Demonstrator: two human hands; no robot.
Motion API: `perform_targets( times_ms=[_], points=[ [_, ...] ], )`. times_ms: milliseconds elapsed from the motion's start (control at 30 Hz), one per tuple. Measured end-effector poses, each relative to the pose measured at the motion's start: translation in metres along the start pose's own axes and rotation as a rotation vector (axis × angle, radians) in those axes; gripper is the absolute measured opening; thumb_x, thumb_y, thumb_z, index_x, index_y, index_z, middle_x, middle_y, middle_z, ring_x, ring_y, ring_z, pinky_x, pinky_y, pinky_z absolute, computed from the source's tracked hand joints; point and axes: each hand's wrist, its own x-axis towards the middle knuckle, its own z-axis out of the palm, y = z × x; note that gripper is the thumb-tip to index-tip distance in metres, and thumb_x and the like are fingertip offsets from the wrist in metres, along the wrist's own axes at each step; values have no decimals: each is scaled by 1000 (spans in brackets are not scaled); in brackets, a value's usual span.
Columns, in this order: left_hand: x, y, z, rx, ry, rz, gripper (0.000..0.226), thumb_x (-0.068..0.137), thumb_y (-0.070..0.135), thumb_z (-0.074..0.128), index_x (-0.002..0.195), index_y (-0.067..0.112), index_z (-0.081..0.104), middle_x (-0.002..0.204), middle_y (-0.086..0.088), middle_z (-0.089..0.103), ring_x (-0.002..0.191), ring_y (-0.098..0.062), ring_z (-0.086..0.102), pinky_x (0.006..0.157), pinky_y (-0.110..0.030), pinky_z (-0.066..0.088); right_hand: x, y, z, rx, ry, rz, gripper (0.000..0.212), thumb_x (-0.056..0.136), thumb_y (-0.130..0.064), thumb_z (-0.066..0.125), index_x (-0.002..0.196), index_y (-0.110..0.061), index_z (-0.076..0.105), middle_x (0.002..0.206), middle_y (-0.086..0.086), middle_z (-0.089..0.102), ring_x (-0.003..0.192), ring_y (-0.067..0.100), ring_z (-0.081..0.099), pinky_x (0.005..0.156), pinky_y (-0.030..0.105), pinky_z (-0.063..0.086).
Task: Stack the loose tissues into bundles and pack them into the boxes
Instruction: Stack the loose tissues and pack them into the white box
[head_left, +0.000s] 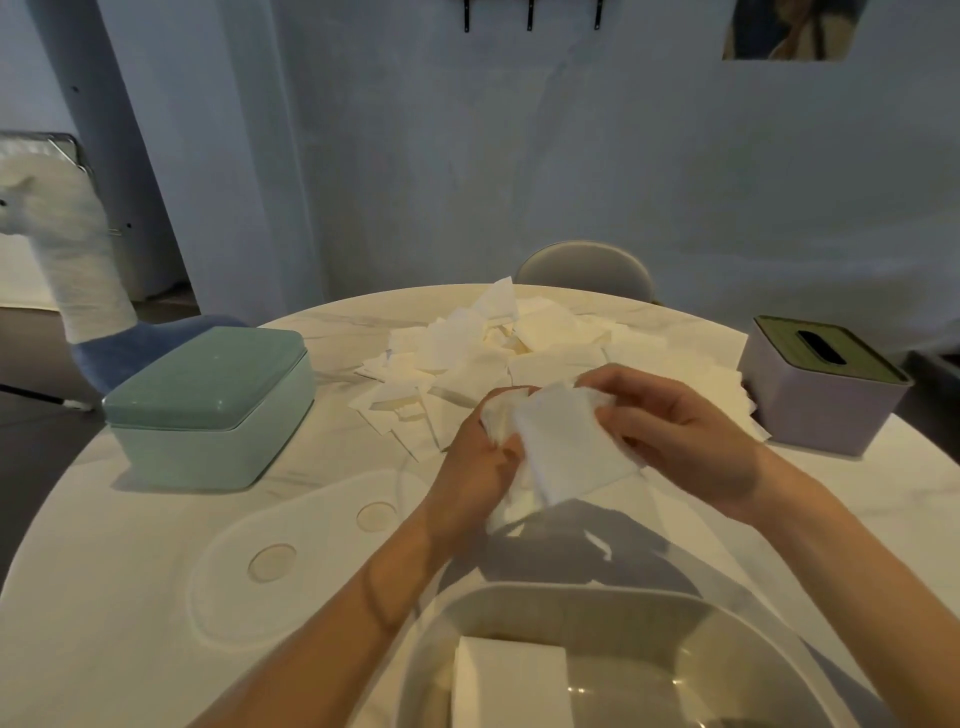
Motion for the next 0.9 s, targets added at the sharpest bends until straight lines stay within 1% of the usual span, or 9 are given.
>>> perform_targets(
  times_ms=[100, 200, 333, 500, 567, 667, 733, 800, 900],
  points=[
    [-2, 1, 3, -343, -50, -106, 29, 95, 30, 60, 118, 16, 72, 109, -10, 73, 104, -29, 70, 92, -45, 56, 5, 14, 4, -446, -15, 40, 19, 101, -25, 57, 113, -34, 69, 109, -23, 66, 101, 0, 58, 86, 13, 48],
    [1, 4, 4, -516, 44, -225, 37, 101, 13, 58, 137, 8, 60, 126, -18, 71, 116, -38, 68, 107, -56, 49, 6, 20, 1, -729, 70, 34, 28, 101, -14, 55, 109, -38, 68, 105, -26, 64, 91, -12, 53, 76, 7, 40],
    [-3, 17, 4, -636, 132, -332, 34, 102, 19, 57, 132, 4, 62, 118, -20, 74, 105, -36, 72, 93, -48, 57, 6, 18, -6, -696, 106, 59, 17, 101, -26, 58, 101, -41, 66, 102, -33, 59, 95, -23, 49, 80, 1, 39],
    [-8, 19, 6, -718, 88, -345, 37, 106, 30, 49, 130, 7, 64, 119, -17, 74, 108, -34, 72, 102, -50, 52, 2, -2, -2, -339, 89, -4, 10, 88, -32, 71, 94, -29, 78, 98, -16, 73, 98, 2, 64, 86, 15, 51],
    [-12, 22, 9, -659, 53, -338, 30, 108, 25, 46, 117, 3, 65, 95, -12, 79, 84, -23, 76, 81, -36, 61, -1, -9, 8, -52, 92, -50, 17, 81, -31, 72, 93, -21, 78, 98, -9, 73, 96, 8, 67, 82, 17, 53],
    [-19, 16, 6, -547, 31, -286, 34, 110, 7, 33, 87, 3, 57, 64, -11, 68, 61, -16, 69, 56, -17, 55, 2, -2, 20, -159, 120, -77, 16, 86, -30, 73, 98, -20, 78, 100, -12, 73, 100, 8, 66, 85, 19, 53],
    [-21, 20, 13, -596, -21, -341, 33, 111, 24, 41, 106, 1, 64, 94, -25, 69, 91, -29, 69, 85, -31, 60, 5, 10, 22, -409, 212, -98, 11, 89, -31, 75, 98, -28, 77, 101, -17, 72, 101, 6, 64, 84, 16, 51],
    [-20, 20, 14, -713, -60, -404, 49, 106, 51, 46, 135, 15, 63, 130, -24, 66, 123, -39, 63, 111, -55, 46, 6, 18, 20, -519, 325, -139, 11, 87, -30, 78, 98, -29, 75, 99, -18, 72, 97, 4, 64, 78, 13, 48],
    [-16, 15, 17, -725, -134, -359, 48, 103, 51, 52, 141, 22, 60, 137, -17, 65, 128, -38, 61, 116, -59, 39, 5, 24, 20, -531, 425, -156, 18, 84, -33, 81, 100, -29, 72, 95, -18, 71, 89, 4, 63, 71, 9, 44]
  ],
)
